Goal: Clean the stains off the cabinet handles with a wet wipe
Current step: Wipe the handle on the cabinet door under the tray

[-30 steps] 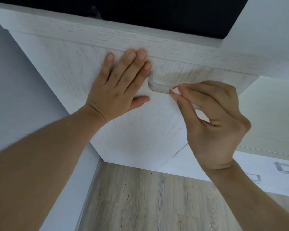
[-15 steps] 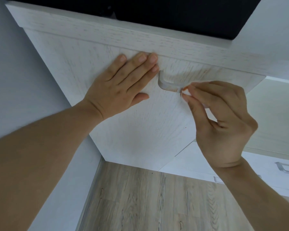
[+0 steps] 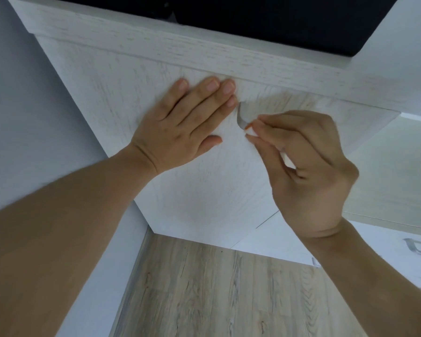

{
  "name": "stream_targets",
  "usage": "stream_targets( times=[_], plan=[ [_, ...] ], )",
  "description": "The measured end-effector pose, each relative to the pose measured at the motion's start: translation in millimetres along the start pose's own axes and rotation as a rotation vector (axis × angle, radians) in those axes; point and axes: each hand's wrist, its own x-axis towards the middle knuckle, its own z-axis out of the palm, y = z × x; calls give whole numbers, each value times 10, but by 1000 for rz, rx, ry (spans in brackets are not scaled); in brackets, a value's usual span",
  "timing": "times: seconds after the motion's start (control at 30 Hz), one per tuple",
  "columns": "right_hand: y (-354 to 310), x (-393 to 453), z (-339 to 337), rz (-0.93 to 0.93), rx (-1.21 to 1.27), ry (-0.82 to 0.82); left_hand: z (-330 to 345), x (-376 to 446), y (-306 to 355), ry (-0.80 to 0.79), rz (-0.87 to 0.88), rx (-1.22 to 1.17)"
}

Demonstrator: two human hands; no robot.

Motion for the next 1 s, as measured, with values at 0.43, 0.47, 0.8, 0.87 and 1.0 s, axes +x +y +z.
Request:
stream_targets(
  times=[0.43,0.47,0.8,0.87,1.0],
  plan=[
    [17,-63,-122,40,-39,13,-84,-74,-146,-78,-89,-17],
    [21,-66,-123,35,-41,14,-61,-77,-125,-67,-91,-11],
    [27,-28,-39,-49,-38,12,18,-131,-100,3,-63,-11],
    [7,-24,-2,-48,-51,32,22,-131,-108,9,-70,-7],
    [0,-6,-40,-68,-44,3,19,-119,-97,16,-76,-7]
  ],
)
